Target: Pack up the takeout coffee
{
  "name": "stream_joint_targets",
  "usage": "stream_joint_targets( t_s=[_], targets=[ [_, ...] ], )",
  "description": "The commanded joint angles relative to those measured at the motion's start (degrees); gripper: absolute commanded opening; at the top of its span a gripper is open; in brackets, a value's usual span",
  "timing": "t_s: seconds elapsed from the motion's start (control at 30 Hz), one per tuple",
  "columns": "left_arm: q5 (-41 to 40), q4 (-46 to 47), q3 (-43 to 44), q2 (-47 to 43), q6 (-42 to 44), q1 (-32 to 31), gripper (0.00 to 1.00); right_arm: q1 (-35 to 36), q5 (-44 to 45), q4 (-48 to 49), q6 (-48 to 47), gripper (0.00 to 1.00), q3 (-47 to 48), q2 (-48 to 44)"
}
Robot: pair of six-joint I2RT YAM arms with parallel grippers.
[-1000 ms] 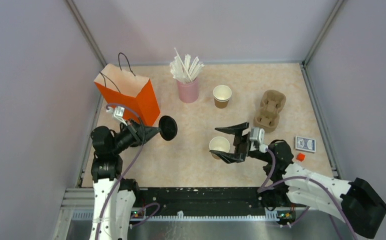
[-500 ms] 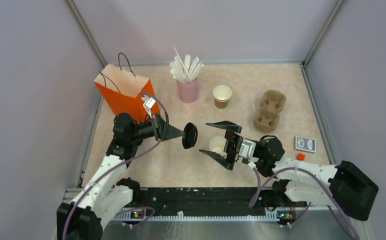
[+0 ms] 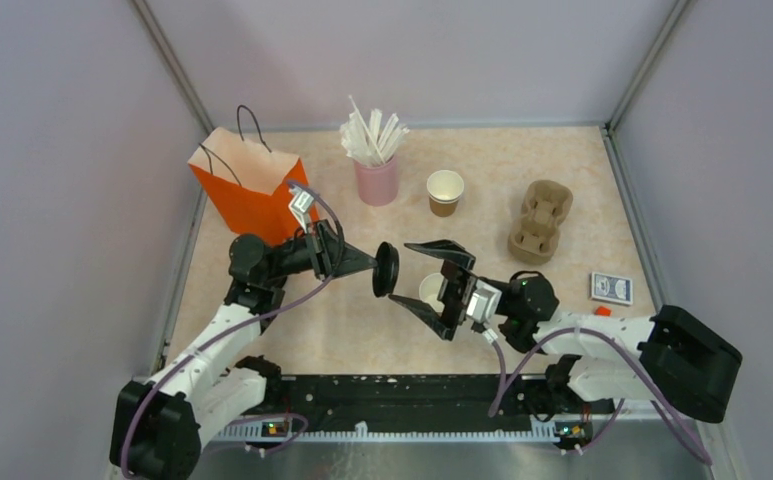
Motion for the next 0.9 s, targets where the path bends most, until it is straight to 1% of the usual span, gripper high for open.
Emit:
stream_joint_targets(
  t_s=[0.0,0.1,0.4,0.73,0.87],
  targets=[
    [0.15,10.31,-1.49,1.13,-4.16,-0.77,0.00,1.28,-0.05,7.36,0.68,0.93,3.77,2.46],
    [0.07,10.39,-2.13,1.36,-4.03,-1.08,0.00,1.78,0.26,8.26,1.20,0.93,4.47,3.41],
    [-0.85,10.36,-2.37,1.71,-3.65,-2.09,0.00,3.03,0.38,6.51,0.45,0.93,5.58,4.56],
    [-0.79,9.68,-2.17,1.73,-3.44,-2.44,0.00,3.43,0.11,-1.95,-2.59,0.93,5.25,2.10],
    [-0.94,6.49,-1.65,1.27,-1.89,-2.46,0.00,3.49,2.33,-2.84,-3.13,0.91,4.54,0.28]
  ],
)
